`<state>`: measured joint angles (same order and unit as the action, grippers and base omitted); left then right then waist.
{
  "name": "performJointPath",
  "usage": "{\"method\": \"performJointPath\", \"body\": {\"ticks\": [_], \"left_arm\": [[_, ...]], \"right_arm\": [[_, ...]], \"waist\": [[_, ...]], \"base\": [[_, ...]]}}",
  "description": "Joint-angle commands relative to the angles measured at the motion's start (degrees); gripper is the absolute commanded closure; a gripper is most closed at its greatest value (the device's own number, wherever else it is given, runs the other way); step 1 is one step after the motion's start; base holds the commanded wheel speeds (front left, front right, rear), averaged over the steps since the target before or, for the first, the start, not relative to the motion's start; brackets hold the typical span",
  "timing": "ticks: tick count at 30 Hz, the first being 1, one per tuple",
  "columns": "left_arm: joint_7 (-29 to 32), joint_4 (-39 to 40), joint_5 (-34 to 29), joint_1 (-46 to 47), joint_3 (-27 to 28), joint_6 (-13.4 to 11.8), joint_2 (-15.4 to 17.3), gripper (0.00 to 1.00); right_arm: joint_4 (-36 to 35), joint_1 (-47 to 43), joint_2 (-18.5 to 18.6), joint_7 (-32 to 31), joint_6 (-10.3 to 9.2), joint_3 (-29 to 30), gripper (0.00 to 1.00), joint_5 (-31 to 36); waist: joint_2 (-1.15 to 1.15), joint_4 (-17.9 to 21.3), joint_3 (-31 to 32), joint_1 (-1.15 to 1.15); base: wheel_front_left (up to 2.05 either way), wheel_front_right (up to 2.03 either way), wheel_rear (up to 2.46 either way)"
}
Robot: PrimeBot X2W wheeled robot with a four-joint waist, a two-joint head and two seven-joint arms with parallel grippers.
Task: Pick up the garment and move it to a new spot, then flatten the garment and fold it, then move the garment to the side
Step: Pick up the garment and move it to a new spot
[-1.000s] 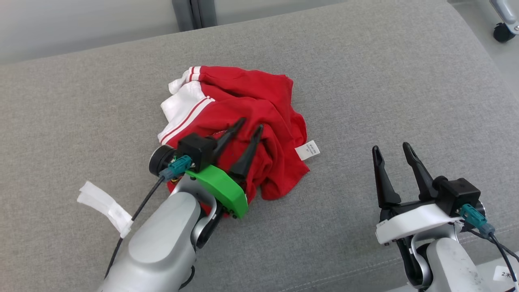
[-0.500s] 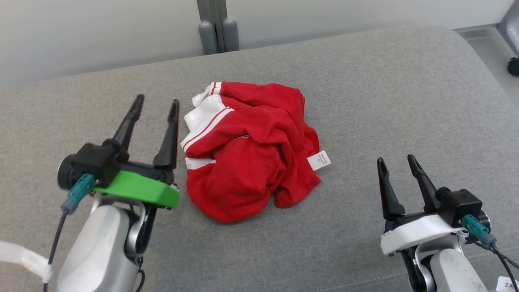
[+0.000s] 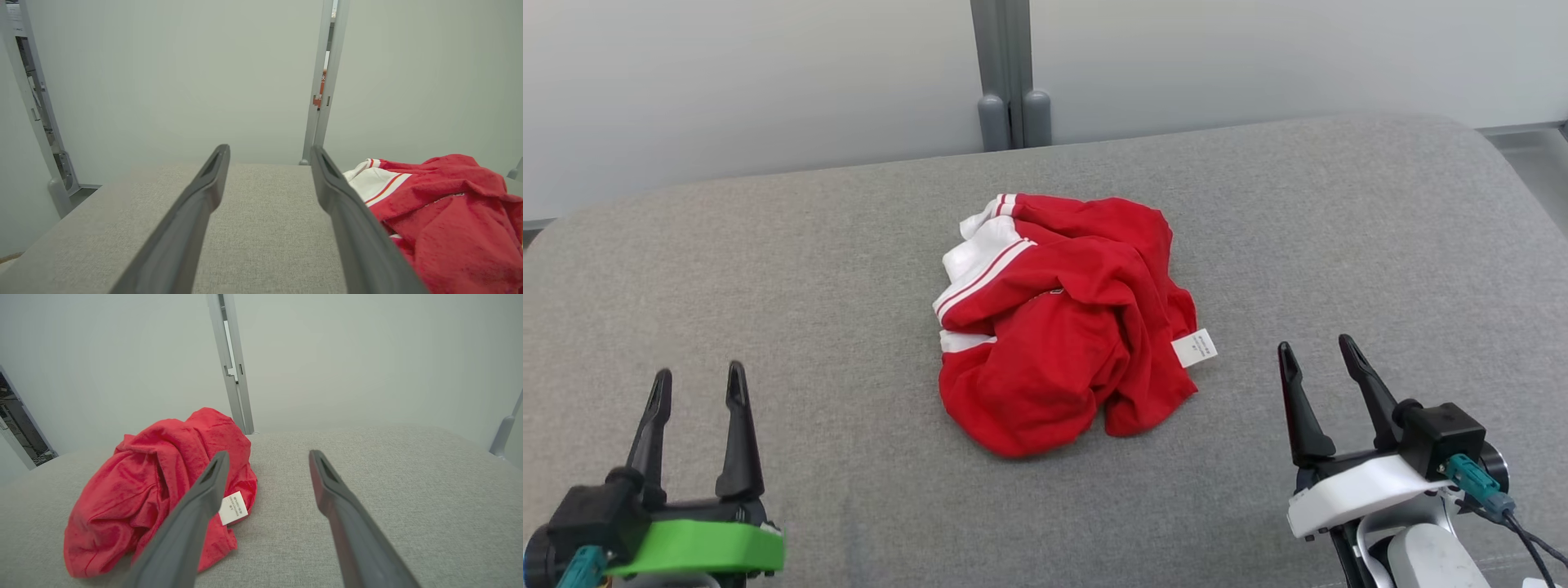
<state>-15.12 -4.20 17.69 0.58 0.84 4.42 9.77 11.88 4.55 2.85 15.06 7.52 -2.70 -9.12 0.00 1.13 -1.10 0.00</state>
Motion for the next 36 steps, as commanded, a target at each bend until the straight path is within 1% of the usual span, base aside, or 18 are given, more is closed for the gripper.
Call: {"method": "performJointPath", "body": {"ticks": [1,4,9,15,21,25,29,36], "left_arm": [[-0.03,0.18,-0.4,-1.83,0.96,0.5,-0.66,0.0],[-0.03,0.02,-1.4,-3.98,2.13,1.54,-1.98,0.0],[-0.04,-0.82,-2.74,-4.92,2.79,2.54,-3.07,0.0],[-0.04,-1.31,-3.64,-3.86,3.41,2.99,-3.94,0.0],[-0.05,-2.17,-3.91,-2.31,2.83,3.06,-3.95,0.0],[-0.05,-2.94,-3.78,0.95,0.68,3.08,-2.26,0.0],[-0.04,-4.83,-3.35,7.15,-2.9,3.09,0.05,0.0],[-0.04,-12.25,-2.14,19.57,-11.66,3.1,4.98,0.0]], "right_arm": [[-0.2,-0.9,0.07,0.18,-0.06,-0.06,0.0,0.44],[-0.2,-1.23,0.07,0.18,-0.06,-0.06,0.0,0.49],[0.18,-1.51,0.07,0.18,-0.06,0.0,0.0,0.42],[0.44,-1.26,0.07,0.17,-0.06,-0.42,0.0,0.17],[0.46,-1.02,0.11,0.17,-0.06,-0.79,0.0,0.04],[0.31,0.27,0.33,0.17,-0.06,-0.76,0.0,-0.02],[0.1,1.08,0.41,0.17,-0.06,-0.49,0.0,-0.04],[-0.32,3.16,0.38,0.17,-0.06,-0.15,0.0,-0.01]], "waist": [[0.0,-0.83,0.58,0.0],[0.0,-1.57,0.73,0.0],[0.0,-2.23,0.94,0.0],[0.0,-2.17,1.07,0.0],[0.0,-1.2,0.73,0.0],[0.0,0.04,-0.55,0.0],[0.0,1.44,-2.64,0.0],[0.0,4.98,-6.85,0.0]], "base": [[0.0,0.0,0.0],[0.0,0.0,0.0],[0.0,0.0,0.0],[0.0,0.0,0.0],[0.0,0.0,0.0],[0.0,0.0,0.0],[0.0,0.0,0.0],[0.0,0.0,0.0]]}}
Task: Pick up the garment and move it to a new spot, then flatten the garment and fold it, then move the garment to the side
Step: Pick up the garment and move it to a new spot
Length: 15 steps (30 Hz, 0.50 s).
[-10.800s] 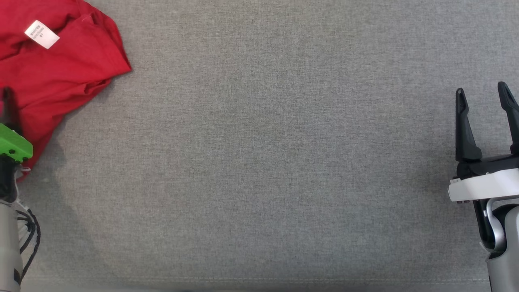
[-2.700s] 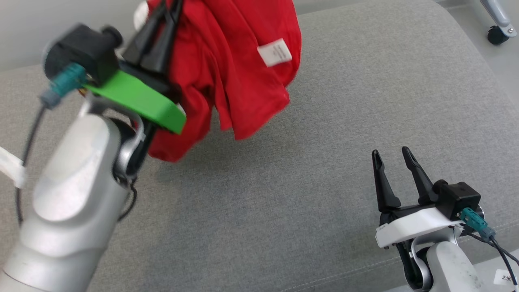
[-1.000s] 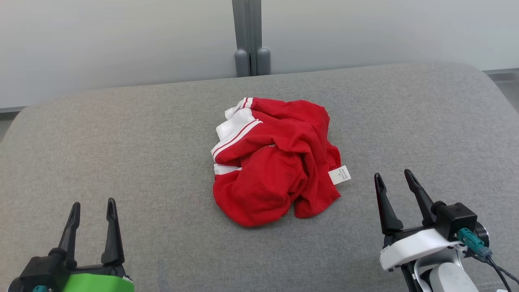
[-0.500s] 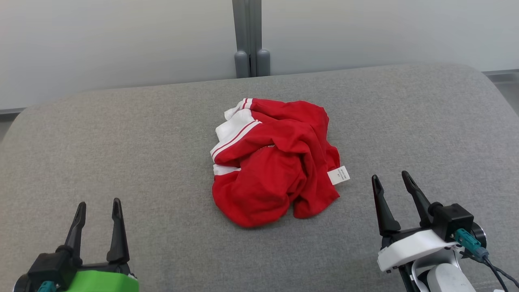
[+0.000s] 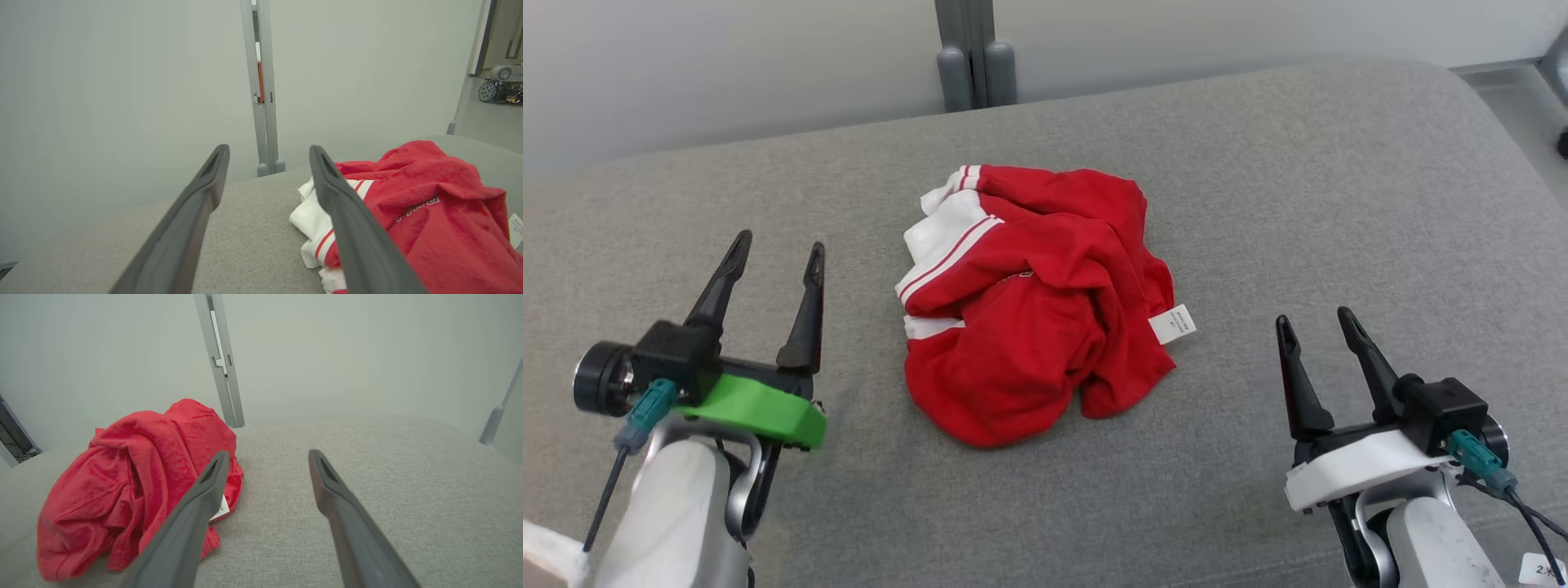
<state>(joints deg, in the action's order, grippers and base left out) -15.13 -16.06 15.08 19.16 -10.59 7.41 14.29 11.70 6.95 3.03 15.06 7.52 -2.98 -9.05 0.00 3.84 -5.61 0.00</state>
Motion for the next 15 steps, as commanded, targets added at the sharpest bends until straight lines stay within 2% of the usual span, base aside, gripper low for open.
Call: {"method": "performJointPath", "body": {"ticks": [1,8,15], "left_arm": [[-0.04,-1.48,0.93,2.31,-1.35,0.1,0.94,0.0],[1.08,-11.73,4.51,10.84,-11.23,0.05,4.36,0.0],[2.11,-20.2,9.34,14.56,-20.04,0.05,4.73,0.0]], "right_arm": [[-0.21,0.93,0.18,0.17,-0.06,0.18,0.0,-0.12],[-0.74,2.14,0.11,0.17,-0.06,0.82,0.0,-0.01],[-1.21,2.87,0.05,0.17,-0.06,1.21,0.0,0.04]], "waist": [[0.0,2.67,-2.85,0.0],[0.0,5.46,-6.16,0.0],[0.0,7.02,-7.89,0.0]], "base": [[0.0,0.0,0.0],[0.0,0.0,0.0],[0.0,0.0,0.0]]}}
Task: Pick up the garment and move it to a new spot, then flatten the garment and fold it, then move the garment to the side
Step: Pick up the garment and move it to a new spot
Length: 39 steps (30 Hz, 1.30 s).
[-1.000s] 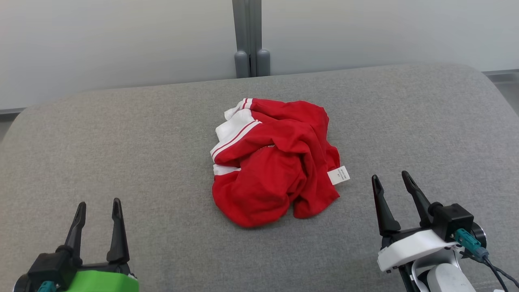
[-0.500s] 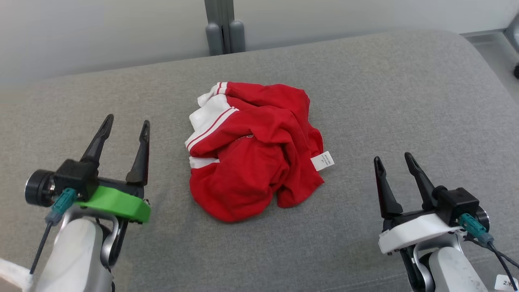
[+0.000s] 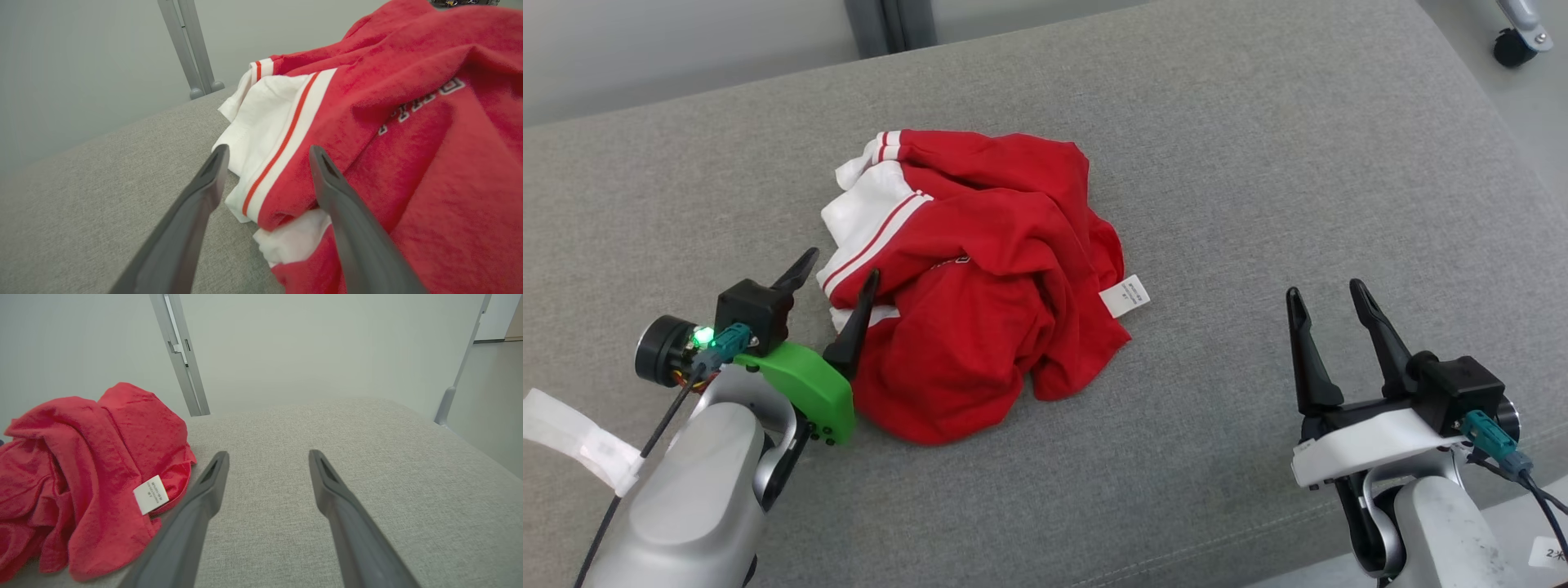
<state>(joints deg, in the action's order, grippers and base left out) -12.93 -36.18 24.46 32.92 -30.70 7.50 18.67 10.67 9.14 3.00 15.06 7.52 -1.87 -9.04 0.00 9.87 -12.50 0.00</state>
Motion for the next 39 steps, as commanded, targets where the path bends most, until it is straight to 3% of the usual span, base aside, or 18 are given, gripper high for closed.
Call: {"method": "performJointPath", "body": {"ticks": [1,9,10,11,16,23,31,39], "left_arm": [[0.12,-1.12,0.75,1.24,-1.12,-0.05,0.5,0.0],[1.35,-10.07,4.53,5.45,-6.98,-0.05,-0.01,0.02],[1.42,-11.06,5.22,6.24,-7.72,-0.05,-0.13,0.56],[1.73,-11.96,5.88,6.72,-8.29,-0.05,-0.21,1.0],[0.82,-15.16,7.96,9.03,-11.56,-0.05,-0.23,1.0],[-1.98,-13.6,9.0,14.78,-11.98,-0.05,-0.05,1.0],[-2.27,-5.51,9.27,26.15,-13.01,-0.06,1.96,1.0],[1.31,3.97,10.9,39.64,-15.93,-0.07,5.1,1.0]], "right_arm": [[-0.28,0.76,0.06,0.18,-0.06,0.17,0.0,-0.01],[-0.53,1.41,0.02,0.18,-0.06,-0.03,0.0,-0.07],[-0.56,1.48,0.02,0.18,-0.06,-0.1,0.0,-0.08],[-0.58,1.49,0.02,0.17,-0.06,-0.08,0.0,-0.1],[-0.53,1.24,0.0,0.18,-0.06,0.29,0.0,0.03],[0.06,0.03,-0.02,0.17,-0.06,0.28,0.0,-0.09],[1.36,-0.52,-0.07,0.17,-0.06,-1.18,0.0,-1.06],[2.14,-1.82,-0.08,0.17,-0.06,-1.06,0.0,-3.25]], "waist": [[0.0,1.12,-1.21,0.0],[0.0,2.04,-2.42,0.0],[0.0,2.16,-2.53,0.0],[0.0,2.23,-2.62,0.0],[0.0,2.33,-2.55,0.0],[0.0,1.13,-0.4,0.0],[0.0,1.62,2.67,0.0],[0.0,3.67,3.61,0.0]], "base": [[0.0,0.0,0.0],[0.0,0.0,0.0],[0.0,0.0,0.0],[0.0,0.0,0.0],[0.0,0.0,0.0],[0.0,0.0,0.0],[0.0,0.0,0.0],[0.0,0.0,0.0]]}}
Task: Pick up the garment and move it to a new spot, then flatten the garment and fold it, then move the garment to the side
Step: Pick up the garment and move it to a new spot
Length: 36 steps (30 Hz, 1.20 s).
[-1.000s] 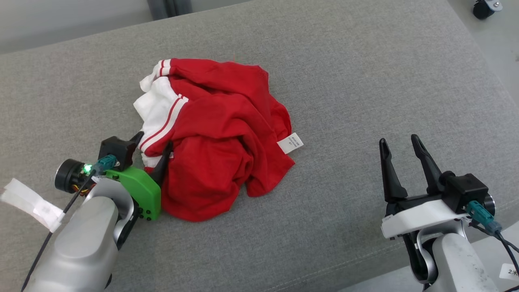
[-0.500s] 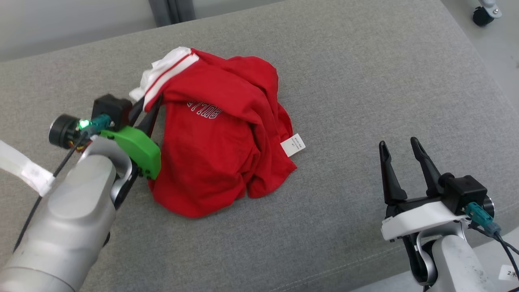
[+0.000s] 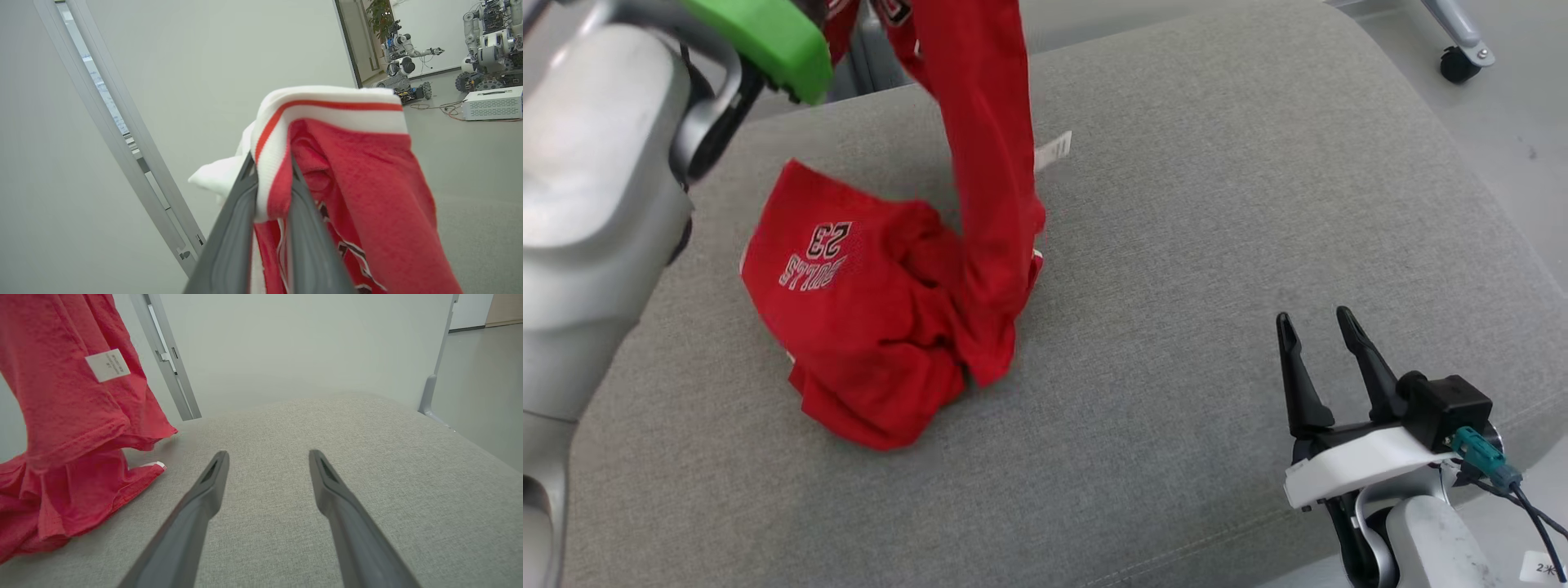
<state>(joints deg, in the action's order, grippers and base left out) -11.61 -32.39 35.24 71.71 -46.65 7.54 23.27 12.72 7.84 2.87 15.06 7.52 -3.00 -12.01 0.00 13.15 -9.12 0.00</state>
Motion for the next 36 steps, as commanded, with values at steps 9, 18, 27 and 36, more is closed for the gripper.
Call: {"method": "performJointPath", "body": {"ticks": [9,18,27,36], "left_arm": [[0.88,4.66,2.33,9.16,1.96,-0.43,1.62,1.0],[-0.3,6.08,2.33,4.92,1.34,-1.31,3.45,1.0],[-2.37,10.95,5.01,-2.33,5.25,-4.92,7.43,1.0],[-3.31,14.51,6.95,-10.32,9.22,-7.66,11.69,1.0]], "right_arm": [[0.25,-0.11,0.04,0.17,-0.06,0.27,0.0,-1.32],[-0.49,0.33,0.02,0.18,-0.06,1.02,0.0,-0.74],[-2.31,0.58,0.06,0.17,-0.06,1.61,0.0,1.98],[-2.93,2.07,1.85,0.17,-0.06,0.59,0.0,3.7]], "waist": [[0.0,0.88,-0.22,0.0],[0.0,-2.97,-1.16,0.0],[0.0,-14.65,-1.21,0.0],[0.0,-29.55,-0.96,0.0]], "base": [[0.0,0.0,0.0],[0.0,0.0,0.0],[0.0,0.0,0.0],[0.0,0.0,0.0]]}}
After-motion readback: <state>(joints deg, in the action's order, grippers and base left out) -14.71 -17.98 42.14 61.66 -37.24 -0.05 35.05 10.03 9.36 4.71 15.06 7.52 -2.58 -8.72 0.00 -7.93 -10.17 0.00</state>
